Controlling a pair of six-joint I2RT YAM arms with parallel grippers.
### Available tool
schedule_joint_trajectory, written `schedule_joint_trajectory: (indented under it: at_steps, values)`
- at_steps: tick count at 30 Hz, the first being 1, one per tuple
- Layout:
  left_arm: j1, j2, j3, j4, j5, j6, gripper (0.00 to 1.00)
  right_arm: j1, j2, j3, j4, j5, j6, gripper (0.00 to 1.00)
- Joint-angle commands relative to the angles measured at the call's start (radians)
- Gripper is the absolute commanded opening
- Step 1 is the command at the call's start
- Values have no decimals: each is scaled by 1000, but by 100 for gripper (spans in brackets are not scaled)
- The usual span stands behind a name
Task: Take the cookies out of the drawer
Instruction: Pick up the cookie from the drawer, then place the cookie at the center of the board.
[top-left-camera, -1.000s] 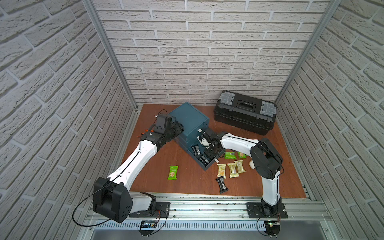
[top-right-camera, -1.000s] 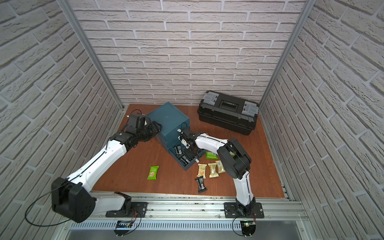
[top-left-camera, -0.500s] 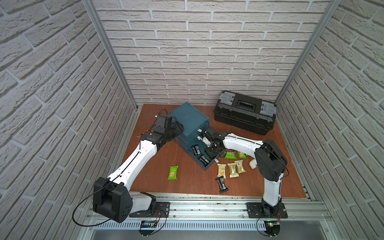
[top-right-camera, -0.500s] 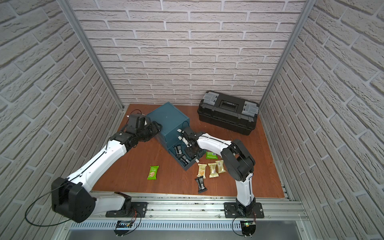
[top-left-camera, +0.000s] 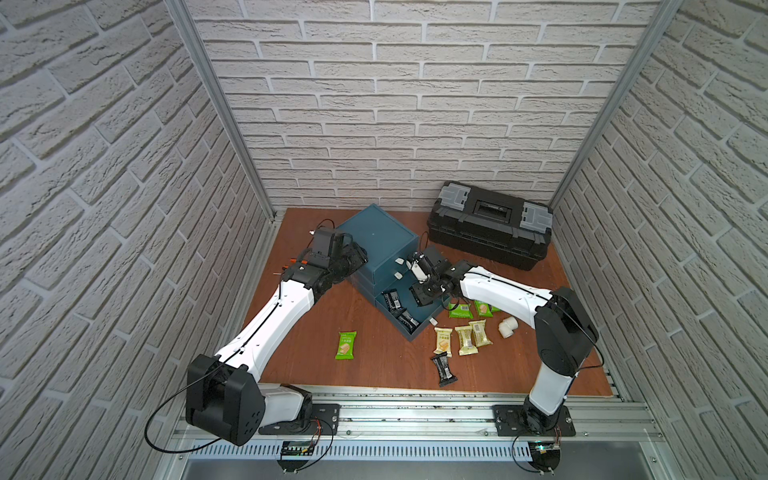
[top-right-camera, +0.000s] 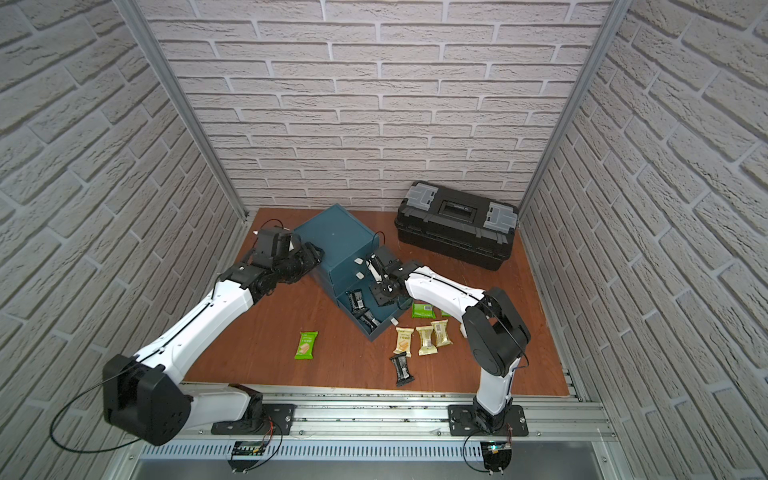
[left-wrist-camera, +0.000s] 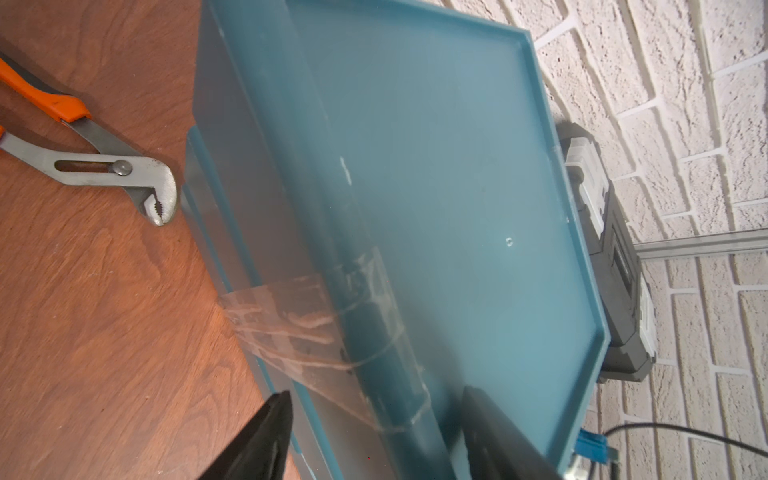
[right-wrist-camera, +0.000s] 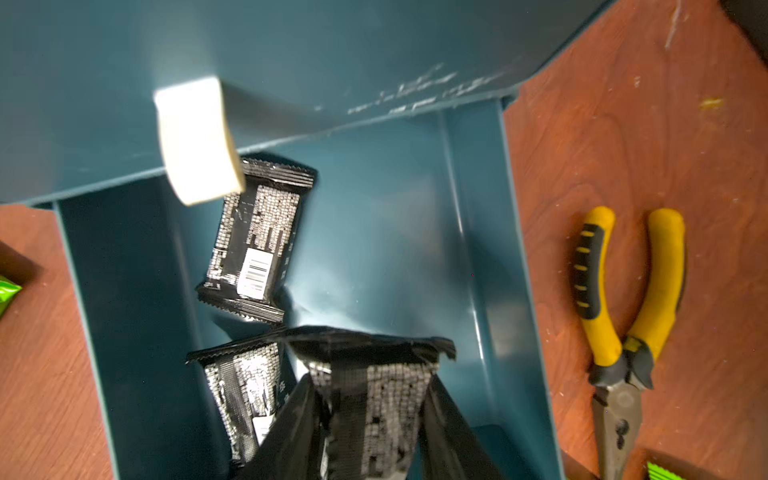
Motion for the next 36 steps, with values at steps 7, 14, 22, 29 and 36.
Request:
schedule_joint_trajectory:
  at_steps: [7, 14, 22, 29, 36]
  values:
    - [12, 19, -46, -92, -14, 7, 69, -7, -210, -106, -69, 25, 77, 29]
    - [12, 22, -48, -87, -9, 8, 69, 17, -438, -327, -205, 30, 228, 29]
    - [13, 27, -49, -83, -6, 8, 69, 153, -642, -549, -275, 48, 475, 29]
    - [12, 30, -52, -81, -2, 8, 68, 189, -667, -667, -224, 45, 562, 28]
    - [12, 27, -58, -78, -2, 2, 68, 190, -610, -729, -130, 22, 585, 28]
